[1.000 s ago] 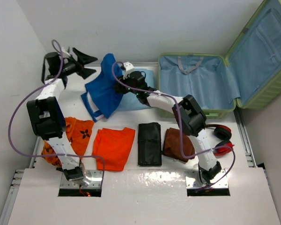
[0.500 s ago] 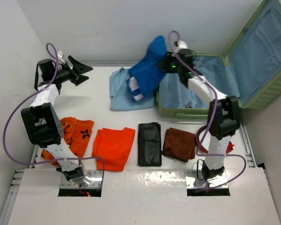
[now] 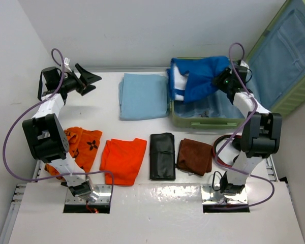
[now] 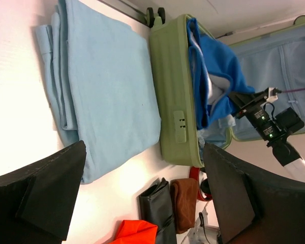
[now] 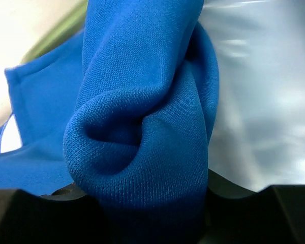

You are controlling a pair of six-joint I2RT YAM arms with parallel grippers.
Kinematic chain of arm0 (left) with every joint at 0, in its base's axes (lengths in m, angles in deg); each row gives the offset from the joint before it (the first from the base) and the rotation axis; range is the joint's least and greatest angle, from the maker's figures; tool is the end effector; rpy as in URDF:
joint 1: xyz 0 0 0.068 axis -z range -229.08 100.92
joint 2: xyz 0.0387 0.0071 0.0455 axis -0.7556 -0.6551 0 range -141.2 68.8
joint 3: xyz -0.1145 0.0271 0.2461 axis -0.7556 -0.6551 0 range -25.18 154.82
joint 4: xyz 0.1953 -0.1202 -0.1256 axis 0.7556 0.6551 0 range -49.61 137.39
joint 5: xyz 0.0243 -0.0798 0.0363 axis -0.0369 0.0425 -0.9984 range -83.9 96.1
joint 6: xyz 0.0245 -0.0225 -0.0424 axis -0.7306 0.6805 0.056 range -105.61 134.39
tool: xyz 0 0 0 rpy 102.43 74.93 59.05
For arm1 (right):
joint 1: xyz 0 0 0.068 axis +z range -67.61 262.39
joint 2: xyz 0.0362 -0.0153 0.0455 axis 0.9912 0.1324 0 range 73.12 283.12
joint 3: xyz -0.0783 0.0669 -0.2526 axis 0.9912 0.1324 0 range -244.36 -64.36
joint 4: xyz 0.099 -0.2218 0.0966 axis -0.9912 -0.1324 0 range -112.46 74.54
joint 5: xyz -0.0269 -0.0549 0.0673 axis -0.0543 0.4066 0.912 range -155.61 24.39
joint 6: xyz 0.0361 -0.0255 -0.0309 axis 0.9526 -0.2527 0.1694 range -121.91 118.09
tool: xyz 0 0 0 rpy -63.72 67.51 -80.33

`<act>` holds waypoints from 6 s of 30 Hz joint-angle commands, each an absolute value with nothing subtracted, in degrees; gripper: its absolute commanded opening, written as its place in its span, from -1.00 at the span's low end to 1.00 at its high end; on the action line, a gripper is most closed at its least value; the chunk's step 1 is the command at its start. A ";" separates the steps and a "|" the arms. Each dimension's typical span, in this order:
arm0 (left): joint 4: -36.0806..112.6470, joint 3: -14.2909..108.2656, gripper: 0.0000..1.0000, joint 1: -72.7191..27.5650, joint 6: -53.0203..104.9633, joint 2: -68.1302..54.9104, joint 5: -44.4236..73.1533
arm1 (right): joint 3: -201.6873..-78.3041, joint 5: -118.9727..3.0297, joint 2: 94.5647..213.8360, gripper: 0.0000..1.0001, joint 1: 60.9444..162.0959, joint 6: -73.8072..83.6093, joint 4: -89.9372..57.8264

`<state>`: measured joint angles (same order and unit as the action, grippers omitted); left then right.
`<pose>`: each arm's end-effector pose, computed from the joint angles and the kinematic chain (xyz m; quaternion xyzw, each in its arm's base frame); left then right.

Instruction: Pack the luggage

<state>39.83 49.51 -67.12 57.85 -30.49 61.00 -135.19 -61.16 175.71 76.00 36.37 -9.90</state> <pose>0.3862 0.0952 0.2881 -0.1650 0.7680 -0.4835 0.3862 0.4133 -0.0436 0.2449 0.3034 0.7925 0.1768 0.4987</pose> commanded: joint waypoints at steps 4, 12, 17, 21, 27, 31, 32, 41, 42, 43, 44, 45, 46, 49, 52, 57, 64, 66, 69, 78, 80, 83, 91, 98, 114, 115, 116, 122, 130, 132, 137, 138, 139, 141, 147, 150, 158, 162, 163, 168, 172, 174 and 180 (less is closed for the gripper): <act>37.66 48.73 0.95 -66.39 56.40 -28.32 59.63 | -133.71 -79.66 177.61 -1.00 71.50 37.29 -2.11; 38.80 48.73 0.95 -66.39 54.47 -27.18 57.96 | -136.34 -90.84 182.71 -0.98 68.60 40.80 -2.63; 40.03 48.21 0.95 -65.86 53.86 -27.18 56.65 | -137.40 -87.25 183.60 -0.17 67.89 37.99 -0.96; 42.49 49.53 0.95 -65.25 51.49 -27.18 54.01 | -137.84 -83.73 180.79 0.35 67.89 37.03 -5.16; 45.40 51.81 0.95 -63.49 48.14 -26.66 50.32 | -140.46 -84.16 173.24 0.51 69.47 36.93 -18.34; 46.80 51.81 0.95 -62.18 46.13 -25.95 46.98 | -144.33 -84.07 169.54 0.53 70.17 34.32 -26.61; 46.80 51.81 0.95 -61.65 46.12 -25.34 45.23 | -144.69 -83.55 167.71 0.53 70.52 33.78 -29.93; 48.47 51.81 0.95 -59.18 42.26 -24.28 40.91 | -139.42 -73.71 162.49 -0.39 71.93 15.09 -19.51; 48.47 51.81 0.95 -58.40 42.25 -24.28 39.78 | -140.29 -73.61 165.29 -0.54 72.11 14.09 -17.85; 49.08 51.81 0.95 -57.52 41.38 -24.28 39.07 | -141.08 -73.96 166.53 -0.68 72.20 13.30 -17.40; 49.96 52.33 0.92 -56.99 40.59 -23.76 38.28 | -142.22 -74.22 167.77 -0.87 72.11 10.33 -16.96; 50.66 52.34 0.92 -55.59 38.50 -23.23 35.84 | -142.67 -75.79 171.35 -0.93 72.46 9.09 -15.91; 51.19 52.34 0.92 -54.80 37.26 -23.23 34.68 | -143.54 -75.89 172.51 -0.97 72.64 7.77 -14.07; 52.52 52.34 0.90 -51.72 33.30 -21.91 31.26 | -145.56 -77.30 177.95 -0.99 72.90 2.84 -10.28; 55.76 53.57 0.87 -47.94 29.78 -21.91 27.48 | -149.42 -78.71 185.84 -0.97 72.81 3.71 -13.76; 60.24 54.45 0.85 -39.17 26.52 -22.43 16.06 | -159.35 -77.66 195.10 -0.65 72.64 7.13 -24.75; 62.10 56.63 0.85 -32.39 29.06 -29.35 2.97 | -156.12 -63.87 190.92 0.01 75.88 4.87 -22.58; 63.41 60.31 0.85 -29.58 29.95 -35.05 -5.00 | -155.51 -60.44 185.91 0.16 77.73 3.11 -22.49; 66.83 66.64 0.85 -27.55 31.35 -42.71 -11.63 | -154.71 -57.45 180.54 0.29 80.89 1.87 -21.88; 77.65 82.66 0.71 -28.41 34.87 -61.98 -17.18 | -153.05 -46.99 169.28 0.38 90.11 3.44 -24.15; 77.65 81.18 0.60 -29.91 36.97 -61.99 -17.19 | -152.95 -46.02 168.84 0.38 90.91 4.41 -25.91; 77.65 75.56 0.49 -33.86 38.12 -60.23 -14.38 | -151.64 -43.04 168.31 0.38 92.93 6.69 -26.88; 77.65 63.69 0.47 -40.98 37.59 -56.80 -13.67 | -149.26 -41.70 170.76 0.38 99.08 8.72 -27.14; 72.57 53.33 0.58 -45.47 36.89 -49.08 2.55 | -158.99 -44.33 182.43 0.38 104.61 17.84 -26.72; 71.06 56.82 0.83 -57.07 33.99 -39.47 9.88 | -180.20 -55.68 212.07 0.77 109.82 36.49 -29.52; 71.06 57.43 0.83 -57.68 33.99 -40.18 10.67 | -180.46 -56.20 212.42 0.95 109.73 36.32 -29.96; 71.06 58.22 0.83 -57.69 33.99 -40.97 10.67 | -180.38 -56.82 212.95 1.00 109.99 36.23 -30.83; 71.06 61.82 0.83 -59.62 33.99 -48.43 18.13 | -180.11 -55.34 215.84 1.00 109.02 36.93 -31.02; 70.53 64.20 0.83 -60.15 36.72 -53.45 18.86 | -182.05 -50.59 220.59 0.97 110.34 40.18 -29.79; 70.53 63.59 0.80 -59.63 37.41 -54.07 19.37 | -182.13 -50.15 221.39 0.94 110.87 41.06 -29.87; 70.01 61.58 0.46 -57.35 37.42 -56.62 24.11 | -182.40 -48.13 223.15 0.82 112.97 43.43 -28.65; 69.40 60.96 0.35 -56.47 37.42 -56.62 25.86 | -182.83 -47.69 223.24 0.82 113.59 43.79 -28.03; 68.87 60.08 0.23 -56.46 37.42 -56.62 26.75 | -182.84 -47.60 223.41 0.76 113.59 43.79 -28.03; 68.25 58.67 -0.23 -55.15 37.42 -57.23 27.29 | -184.59 -47.42 224.20 0.51 114.56 43.70 -27.68; 68.25 57.00 -0.95 -51.90 37.42 -56.02 26.23 | -185.74 -47.07 223.50 -0.47 115.62 40.72 -25.74; 67.55 56.47 -1.00 -51.89 37.42 -52.68 25.44 | -185.83 -47.24 221.57 -1.00 115.71 38.70 -25.74; 66.93 57.52 -1.00 -49.35 33.03 -40.99 24.82 | -182.93 -46.63 209.90 -1.00 114.83 30.53 -23.11; 66.40 58.13 -1.00 -46.80 32.41 -34.14 22.55 | -182.22 -46.89 205.23 -1.00 114.39 27.19 -23.72; 65.88 58.14 -1.00 -46.79 32.41 -32.91 22.02 | -182.14 -47.15 203.22 -1.00 114.47 26.83 -23.98; 65.88 61.39 -1.00 -43.81 31.88 -27.80 20.96 | -182.57 -48.12 199.25 -1.00 113.15 24.37 -25.39; 65.88 64.72 -1.00 -40.91 31.88 -26.31 20.43 | -186.08 -49.35 195.92 -1.00 110.71 23.22 -28.28; 65.88 66.91 -1.00 -38.28 31.88 -26.30 20.43 | -185.92 -50.14 193.46 -1.00 109.73 22.53 -28.73; 66.40 75.16 -1.00 -26.35 31.88 -27.96 16.31 | -180.12 -51.99 184.05 -1.00 103.49 19.11 -32.32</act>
